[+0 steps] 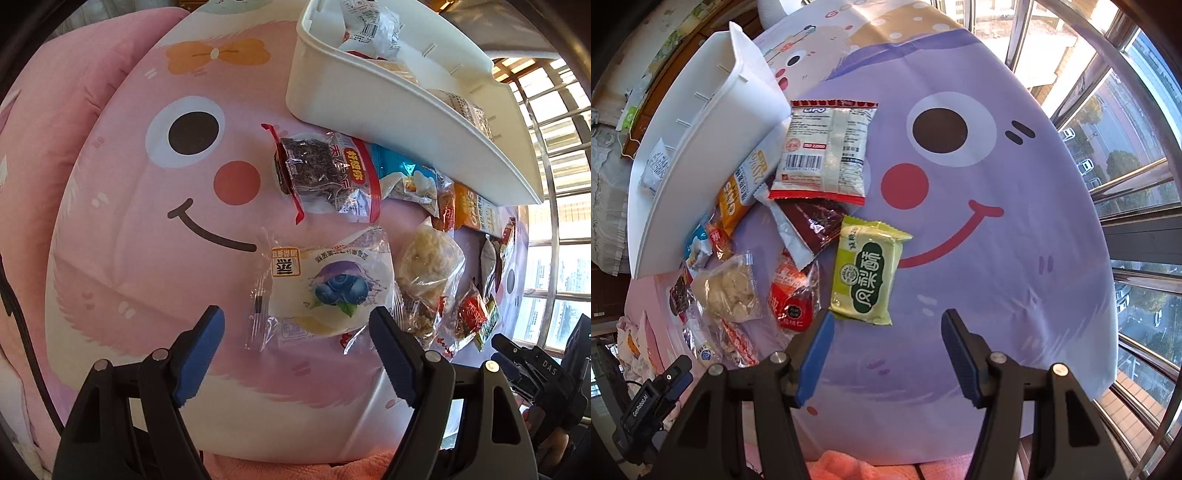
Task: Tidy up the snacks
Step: 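Grasp the blueberry-print bag with the left tool while the right tool grasps the green packet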
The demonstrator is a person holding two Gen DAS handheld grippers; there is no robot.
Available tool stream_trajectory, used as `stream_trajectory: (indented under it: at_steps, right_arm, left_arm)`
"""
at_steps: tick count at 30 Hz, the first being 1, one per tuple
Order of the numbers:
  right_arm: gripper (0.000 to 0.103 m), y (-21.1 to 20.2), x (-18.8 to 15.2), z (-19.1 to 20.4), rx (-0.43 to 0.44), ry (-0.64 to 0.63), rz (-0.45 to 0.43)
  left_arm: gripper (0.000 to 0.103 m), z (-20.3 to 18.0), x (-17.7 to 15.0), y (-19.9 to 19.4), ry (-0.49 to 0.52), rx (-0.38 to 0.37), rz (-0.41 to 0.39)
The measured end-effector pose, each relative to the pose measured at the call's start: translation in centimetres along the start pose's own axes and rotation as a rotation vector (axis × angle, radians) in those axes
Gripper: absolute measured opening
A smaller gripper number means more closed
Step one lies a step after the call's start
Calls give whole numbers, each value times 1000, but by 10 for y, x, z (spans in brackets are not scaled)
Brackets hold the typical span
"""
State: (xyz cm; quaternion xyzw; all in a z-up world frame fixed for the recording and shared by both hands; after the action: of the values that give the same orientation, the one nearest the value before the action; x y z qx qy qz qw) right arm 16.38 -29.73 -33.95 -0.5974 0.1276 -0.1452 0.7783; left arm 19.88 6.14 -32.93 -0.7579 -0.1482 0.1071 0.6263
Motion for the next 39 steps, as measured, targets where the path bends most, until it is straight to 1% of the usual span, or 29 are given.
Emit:
stream_trajectory:
  at_steps: [8,15,18,23,26,32,33,35,36,37,39]
  right_arm:
    - [61,7,12,-11,0,57,27]
    - [61,9,22,-5,-25,30,27]
    - [61,10,29,2,-44,16,31]
    - [60,13,37,15,-62,-21,30]
    - [60,15,40,21,-84,-35,38]
    - [55,19,53,34,-118,-57,42]
    - [53,19,54,35,-127,-60,43]
    - [48,19,57,39,-144,-61,43]
    - [45,24,53,47,-151,-59,43]
    - [42,24,52,47,-152,-58,43]
    - [41,25,53,47,-146,-58,43]
  left_arm:
    - [79,-2,5,13,-65,-17,-3]
    - [79,-8,11,20,-91,-47,-12]
    - [78,-7,14,20,-101,-37,-20]
    - [74,-1,17,21,-146,-45,-35]
    - [69,2,17,23,-179,-78,-29]
    - [56,-5,15,24,-194,-107,-39]
    - [54,-6,15,24,-202,-112,-39]
    - [52,-5,13,23,-213,-121,-39]
    - [51,-4,13,22,-218,-125,-39]
    - [50,-4,12,22,-223,-128,-39]
    - [50,-4,12,20,-227,-123,-38]
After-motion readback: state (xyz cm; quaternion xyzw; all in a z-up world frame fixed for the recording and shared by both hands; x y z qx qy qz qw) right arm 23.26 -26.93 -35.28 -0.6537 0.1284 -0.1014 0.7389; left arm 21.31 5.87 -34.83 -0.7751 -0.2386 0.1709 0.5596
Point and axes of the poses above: each gripper's, at about its wrist camera, not at the fingertips, and y roughly the way its jaws point, z to its left, x to its top, the point moved 7 cm from there along y, roughly the way its jaws point, and after that the axes turned 3 degrees about x, right-handed, at the moved point
